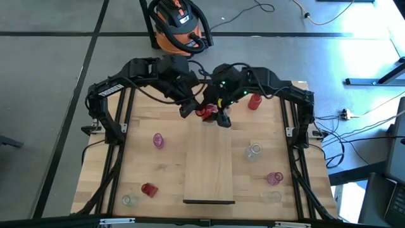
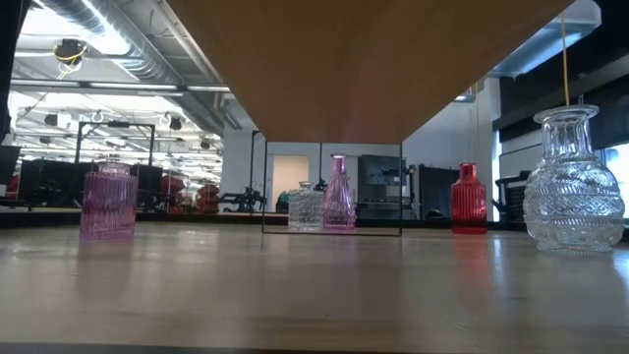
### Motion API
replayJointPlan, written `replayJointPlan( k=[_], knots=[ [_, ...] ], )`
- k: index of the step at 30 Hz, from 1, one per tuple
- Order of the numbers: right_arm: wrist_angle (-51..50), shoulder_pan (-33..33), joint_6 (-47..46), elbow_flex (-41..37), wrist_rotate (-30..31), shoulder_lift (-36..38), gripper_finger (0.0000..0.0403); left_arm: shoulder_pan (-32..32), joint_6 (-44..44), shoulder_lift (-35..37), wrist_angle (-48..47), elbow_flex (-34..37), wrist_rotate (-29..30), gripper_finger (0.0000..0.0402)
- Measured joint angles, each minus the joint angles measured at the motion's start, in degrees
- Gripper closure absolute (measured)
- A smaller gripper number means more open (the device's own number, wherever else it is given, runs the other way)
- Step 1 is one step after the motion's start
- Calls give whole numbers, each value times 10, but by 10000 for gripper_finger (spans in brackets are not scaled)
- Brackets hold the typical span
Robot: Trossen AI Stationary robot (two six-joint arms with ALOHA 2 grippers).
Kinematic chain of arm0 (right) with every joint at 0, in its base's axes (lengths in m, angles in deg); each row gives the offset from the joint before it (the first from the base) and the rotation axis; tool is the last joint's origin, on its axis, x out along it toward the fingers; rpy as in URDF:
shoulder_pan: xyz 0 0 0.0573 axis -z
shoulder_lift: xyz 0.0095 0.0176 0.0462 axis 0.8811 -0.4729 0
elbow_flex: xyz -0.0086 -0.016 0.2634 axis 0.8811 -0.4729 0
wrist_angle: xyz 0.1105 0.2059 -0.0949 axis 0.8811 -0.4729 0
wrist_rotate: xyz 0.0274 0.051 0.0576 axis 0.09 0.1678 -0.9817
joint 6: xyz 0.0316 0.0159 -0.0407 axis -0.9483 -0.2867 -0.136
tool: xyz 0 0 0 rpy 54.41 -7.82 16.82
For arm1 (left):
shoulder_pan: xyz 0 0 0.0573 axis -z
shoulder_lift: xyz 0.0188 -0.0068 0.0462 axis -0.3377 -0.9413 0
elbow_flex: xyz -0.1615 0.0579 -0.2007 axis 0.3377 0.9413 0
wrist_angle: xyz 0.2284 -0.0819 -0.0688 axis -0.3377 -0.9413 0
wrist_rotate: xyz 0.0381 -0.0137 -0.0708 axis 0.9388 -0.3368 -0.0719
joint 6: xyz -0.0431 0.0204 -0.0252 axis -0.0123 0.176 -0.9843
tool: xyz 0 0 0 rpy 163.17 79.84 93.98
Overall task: Sort vases onto shelf
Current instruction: Put the red vase on the shelf
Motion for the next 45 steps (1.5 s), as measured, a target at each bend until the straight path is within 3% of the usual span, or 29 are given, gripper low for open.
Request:
replayJointPlan(
  k=[9, 19, 29, 34, 45],
  knots=[
    [-11, 0, 3, 1, 23, -3, 140, 3, 4, -1, 1, 0, 7, 393],
    [-11, -1, 6, 2, 18, -1, 241, 2, 3, -1, 3, 1, 5, 390],
    [-42, -1, -10, -3, 19, -6, 251, -8, 3, 6, 37, -3, -11, 359],
    [-56, 2, -12, -2, 37, -4, 289, -7, 3, 6, 78, -2, -42, 358],
    [-49, 1, -20, -1, 20, -4, 291, -11, 5, 6, 83, -2, -40, 356]
  ],
)
